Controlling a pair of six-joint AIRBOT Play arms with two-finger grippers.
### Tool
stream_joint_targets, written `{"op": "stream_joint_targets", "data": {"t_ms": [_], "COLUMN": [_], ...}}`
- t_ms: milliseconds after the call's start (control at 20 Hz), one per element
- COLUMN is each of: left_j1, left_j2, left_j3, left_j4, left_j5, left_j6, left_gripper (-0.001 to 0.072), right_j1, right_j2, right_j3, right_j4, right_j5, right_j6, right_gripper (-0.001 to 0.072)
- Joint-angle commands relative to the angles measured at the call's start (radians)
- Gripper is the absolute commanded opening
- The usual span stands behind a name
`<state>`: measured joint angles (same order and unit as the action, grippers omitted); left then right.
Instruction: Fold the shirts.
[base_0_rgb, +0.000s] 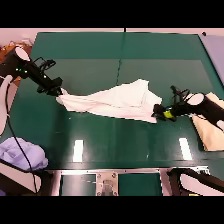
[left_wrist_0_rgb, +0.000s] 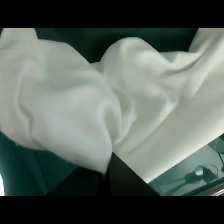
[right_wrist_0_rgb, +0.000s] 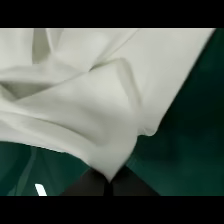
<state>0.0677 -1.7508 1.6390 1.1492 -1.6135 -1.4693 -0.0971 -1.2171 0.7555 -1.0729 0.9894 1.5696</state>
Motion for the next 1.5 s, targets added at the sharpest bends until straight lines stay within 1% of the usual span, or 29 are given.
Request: {"op": "stream_joint_targets", "data": {"t_ms": [0,100,250,300,400,550,650,750,800,850,900,950,1000,1100,1250,1300,1350,1450], "left_j1": [-0.086,-0.163,-0.205,-0.202,-0.188,-0.137,-0.104,-0.051,-0.031,-0.015,-0.014,-0.014,-0.014,-0.009,0.018,0.025,0.029,0.026], "left_j2": [0.000,0.004,0.100,0.143,0.252,0.372,0.375,0.373,0.373,0.373,0.373,0.373,0.373,0.376,0.386,0.395,0.404,0.406], "left_j3": [0.001,-0.005,-0.163,-0.227,-0.366,-0.524,-0.529,-0.529,-0.529,-0.529,-0.529,-0.529,-0.528,-0.526,-0.530,-0.540,-0.555,-0.600], "left_j4": [0.019,0.024,0.036,0.080,0.170,0.080,0.068,0.045,0.024,0.003,-0.006,-0.012,-0.024,-0.006,0.044,0.045,0.043,0.021], "left_j5": [-0.111,-0.114,-0.052,-0.024,0.059,0.129,0.187,0.300,0.343,0.363,0.364,0.357,0.337,0.280,0.121,0.097,0.103,0.199], "left_j6": [-0.024,-0.022,0.004,0.002,-0.042,-0.045,-0.045,-0.069,-0.068,-0.067,-0.068,-0.067,-0.057,0.011,0.100,0.120,0.129,0.129], "left_gripper": [0.0024,0.0024,0.0024,0.0024,0.0024,0.0024,0.0024,0.0025,0.0027,0.0187,0.0578,0.0720,0.0720,0.0720,0.0720,0.0720,0.0720,0.0720], "right_j1": [-0.142,-0.189,-0.268,-0.281,-0.286,-0.275,-0.248,-0.227,-0.219,-0.211,-0.206,-0.202,-0.197,-0.198,-0.198,-0.198,-0.198,-0.197], "right_j2": [-0.001,-0.001,-0.001,-0.002,-0.002,-0.002,-0.002,-0.002,-0.002,-0.002,-0.002,-0.002,-0.002,-0.002,-0.002,-0.002,-0.002,-0.002], "right_j3": [0.079,0.096,0.097,0.097,0.097,0.097,0.097,0.097,0.097,0.097,0.097,0.097,0.097,0.097,0.097,0.097,0.097,0.097], "right_j4": [-0.084,-0.144,-0.151,-0.152,-0.151,-0.081,-0.064,-0.064,-0.064,-0.061,-0.060,-0.060,-0.061,-0.056,-0.057,-0.054,-0.053,-0.052], "right_j5": [0.036,0.034,0.041,0.041,0.043,0.060,0.060,0.063,0.068,0.072,0.079,0.085,0.089,0.097,0.103,0.105,0.105,0.105], "right_j6": [-0.049,-0.048,-0.060,-0.064,-0.065,-0.113,-0.133,-0.134,-0.134,-0.134,-0.134,-0.134,-0.134,-0.134,-0.134,-0.134,-0.134,-0.134], "right_gripper": [0.0011,0.0011,0.0011,0.0011,0.0011,0.0011,0.0011,0.0011,0.0011,0.0011,0.0011,0.0011,0.0011,0.0011,0.0011,0.0011,0.0011,0.0011]}}
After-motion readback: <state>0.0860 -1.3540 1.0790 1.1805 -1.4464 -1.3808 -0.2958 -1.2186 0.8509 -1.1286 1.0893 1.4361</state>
